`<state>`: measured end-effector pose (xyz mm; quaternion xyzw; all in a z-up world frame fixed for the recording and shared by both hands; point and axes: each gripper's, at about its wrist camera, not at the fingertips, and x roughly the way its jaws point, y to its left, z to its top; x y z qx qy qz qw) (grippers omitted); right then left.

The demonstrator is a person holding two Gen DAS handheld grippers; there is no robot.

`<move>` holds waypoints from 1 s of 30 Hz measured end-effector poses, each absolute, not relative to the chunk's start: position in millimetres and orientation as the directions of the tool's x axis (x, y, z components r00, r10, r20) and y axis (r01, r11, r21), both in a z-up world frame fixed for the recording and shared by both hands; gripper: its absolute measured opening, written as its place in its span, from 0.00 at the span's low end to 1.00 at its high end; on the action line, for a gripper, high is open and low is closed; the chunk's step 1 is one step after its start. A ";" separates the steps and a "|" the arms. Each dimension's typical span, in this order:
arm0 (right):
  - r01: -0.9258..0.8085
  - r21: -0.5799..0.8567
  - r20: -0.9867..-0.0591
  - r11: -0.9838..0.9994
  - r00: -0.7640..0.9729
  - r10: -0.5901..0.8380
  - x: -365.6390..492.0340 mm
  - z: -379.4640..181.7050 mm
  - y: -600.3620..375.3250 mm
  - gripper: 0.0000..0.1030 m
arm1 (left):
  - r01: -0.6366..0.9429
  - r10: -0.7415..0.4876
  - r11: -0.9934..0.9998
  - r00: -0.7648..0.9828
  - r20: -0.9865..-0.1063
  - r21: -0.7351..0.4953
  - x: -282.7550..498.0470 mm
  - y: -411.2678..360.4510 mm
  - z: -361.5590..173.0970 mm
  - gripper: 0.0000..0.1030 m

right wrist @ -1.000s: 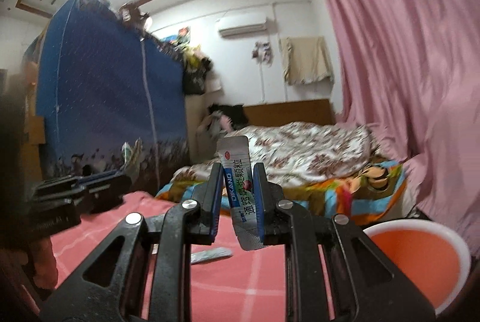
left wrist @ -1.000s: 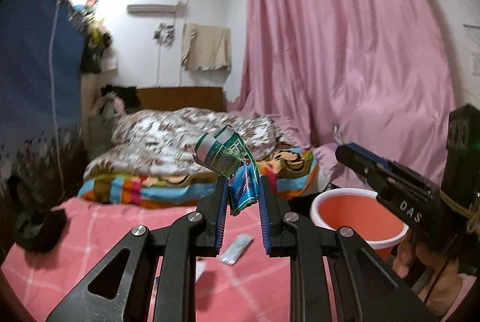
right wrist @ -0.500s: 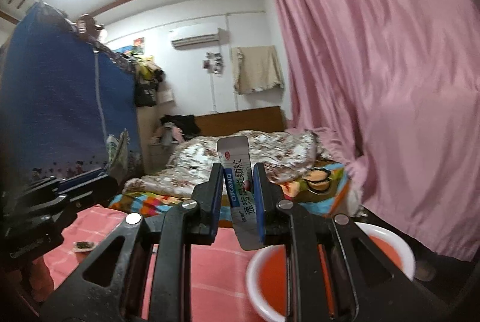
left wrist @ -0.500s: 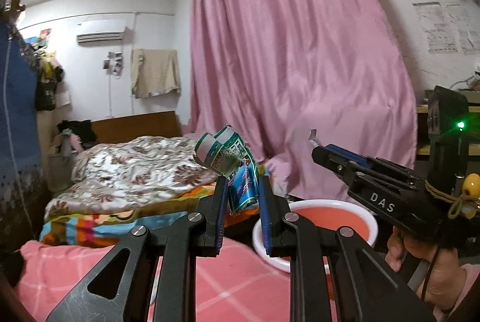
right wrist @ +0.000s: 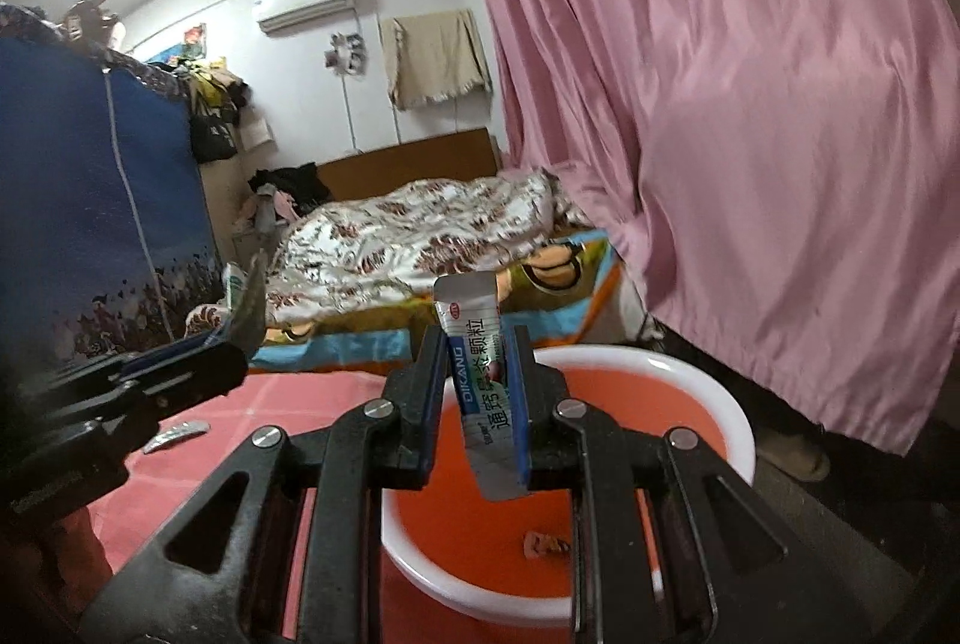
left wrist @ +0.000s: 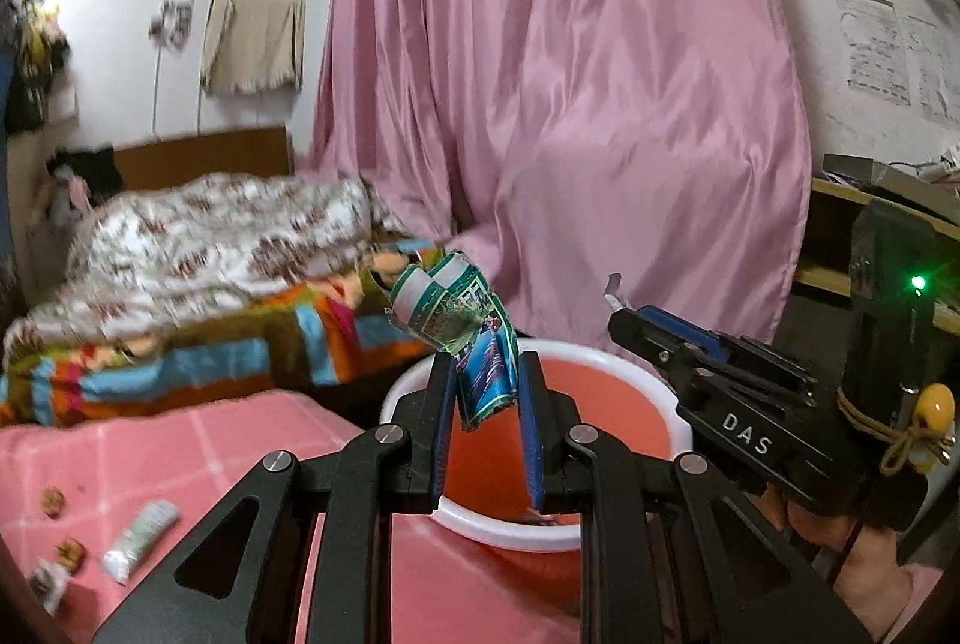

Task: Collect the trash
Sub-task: 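Carry both items over the orange bucket and open both tools to drop them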

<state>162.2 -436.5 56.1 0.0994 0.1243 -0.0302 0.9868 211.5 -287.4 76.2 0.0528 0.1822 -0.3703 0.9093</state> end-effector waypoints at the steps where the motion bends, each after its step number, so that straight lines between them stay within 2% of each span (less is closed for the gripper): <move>1: 0.091 0.197 -0.267 0.976 0.963 -0.036 163.2 52.5 -440.0 0.26 | 0.696 -0.658 0.715 0.643 -0.392 -0.059 216.0 -292.1 74.1 0.16; 6: 0.122 0.257 -0.341 0.959 0.940 -0.028 171.0 39.5 -456.2 0.27 | 0.690 -0.649 0.710 0.563 -0.511 -0.142 237.0 -304.7 60.0 0.16; 11: 0.151 0.294 -0.405 0.944 0.914 -0.020 180.7 29.2 -464.4 0.27 | 0.670 -0.645 0.710 0.497 -0.581 -0.216 254.3 -307.6 48.6 0.16; 15: 0.163 0.295 -0.440 0.941 0.898 -0.018 184.0 23.6 -466.2 0.27 | 0.652 -0.645 0.713 0.466 -0.606 -0.258 263.0 -305.4 43.0 0.18; 19: 0.170 0.298 -0.453 0.939 0.891 -0.018 184.2 22.6 -466.3 0.28 | 0.628 -0.638 0.723 0.448 -0.626 -0.288 270.3 -304.4 38.8 0.26; 22: 0.177 0.300 -0.462 0.937 0.886 -0.019 185.1 22.7 -465.8 0.28 | 0.611 -0.647 0.722 0.432 -0.628 -0.324 276.0 -302.2 36.3 0.26; 30: 0.179 0.305 -0.462 0.935 0.886 -0.019 184.9 21.1 -467.7 0.41 | 0.584 -0.643 0.736 0.448 -0.620 -0.341 278.8 -293.9 37.1 0.30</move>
